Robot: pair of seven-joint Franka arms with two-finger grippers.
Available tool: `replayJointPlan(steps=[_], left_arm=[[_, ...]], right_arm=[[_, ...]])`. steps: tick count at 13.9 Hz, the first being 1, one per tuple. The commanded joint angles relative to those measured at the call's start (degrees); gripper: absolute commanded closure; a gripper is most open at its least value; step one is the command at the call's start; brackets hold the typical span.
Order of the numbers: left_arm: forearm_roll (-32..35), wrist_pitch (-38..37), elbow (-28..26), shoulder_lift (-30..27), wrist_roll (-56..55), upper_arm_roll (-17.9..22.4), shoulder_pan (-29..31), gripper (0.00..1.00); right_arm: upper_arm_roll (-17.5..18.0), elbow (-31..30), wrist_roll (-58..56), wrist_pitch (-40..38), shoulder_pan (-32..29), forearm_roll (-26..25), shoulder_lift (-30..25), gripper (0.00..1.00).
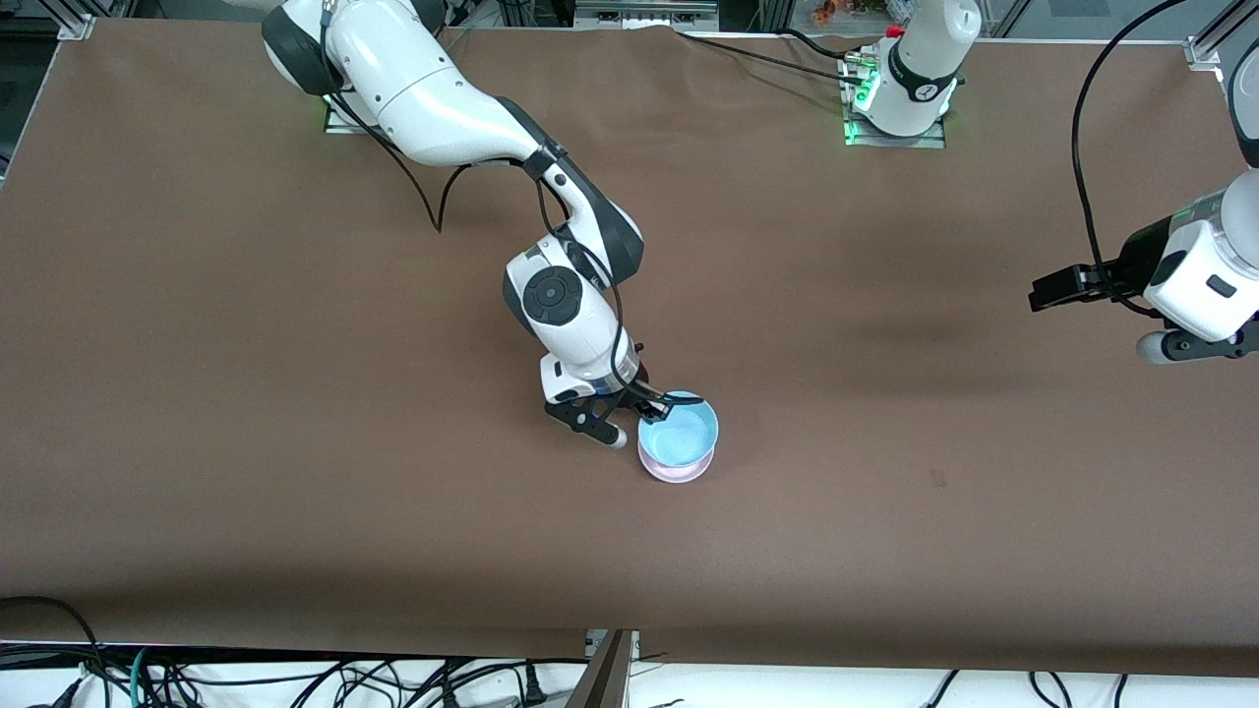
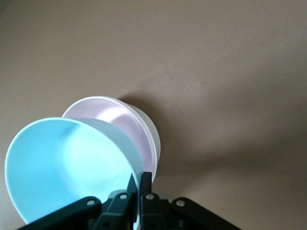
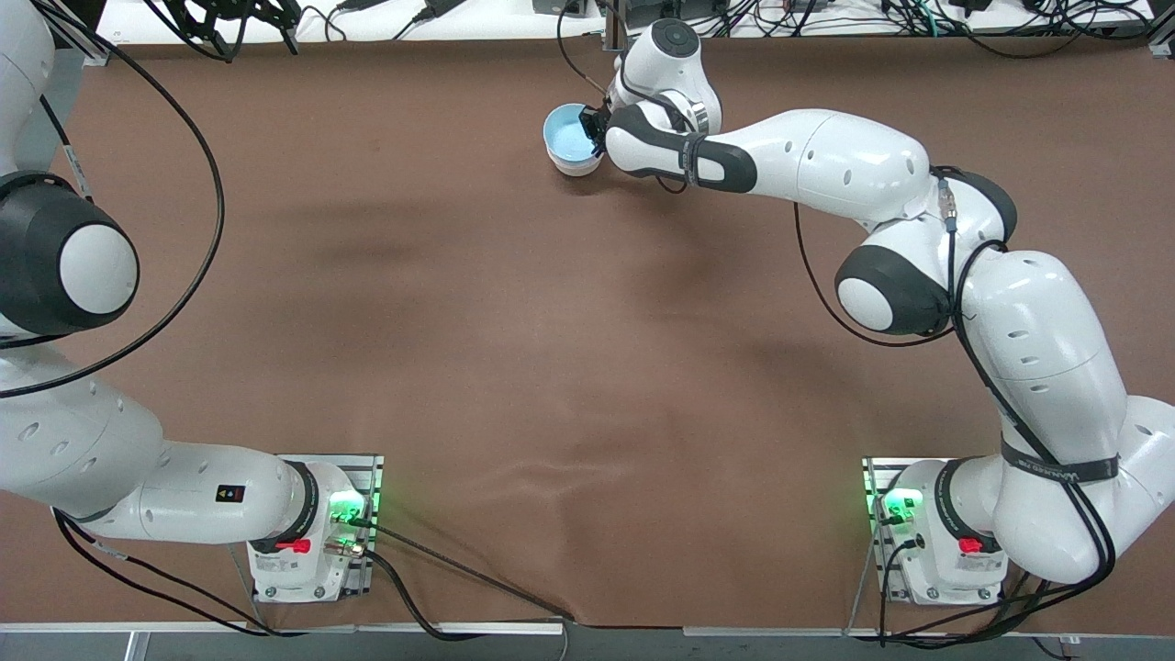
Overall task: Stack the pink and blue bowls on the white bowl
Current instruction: 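Lower the blue bowl into the pink bowl and open the right gripper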
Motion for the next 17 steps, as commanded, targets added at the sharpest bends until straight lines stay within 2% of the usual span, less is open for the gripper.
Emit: replayJointPlan(steps=[1, 10, 14, 17], left_arm=[[1.76, 0.07, -0.74, -0.48, 2.48, -0.29, 0.53, 0.00], [1.58, -0.02, 1.03, 0.67, 2.39, -0.02, 0.53, 0.00], [1.58, -0.02, 1.20, 0.67, 2.39, -0.02, 0.53, 0.00], [1.49, -0.02, 1.20, 0.67, 2.48, 0.07, 0.62, 0.00]], right_arm=[[-0.57, 2.56, -1.33, 0.87, 0.35, -0.66, 1.74, 1.00], [-0.48, 2.55, -2.21, 2.81, 0.17, -0.66, 2.80, 1.00], [-0.48, 2.47, -2.13, 2.63, 0.17, -0.66, 2.71, 0.67], [-0.57, 2.47, -1.78, 0.09, 0.17, -0.58, 2.01, 0.59]])
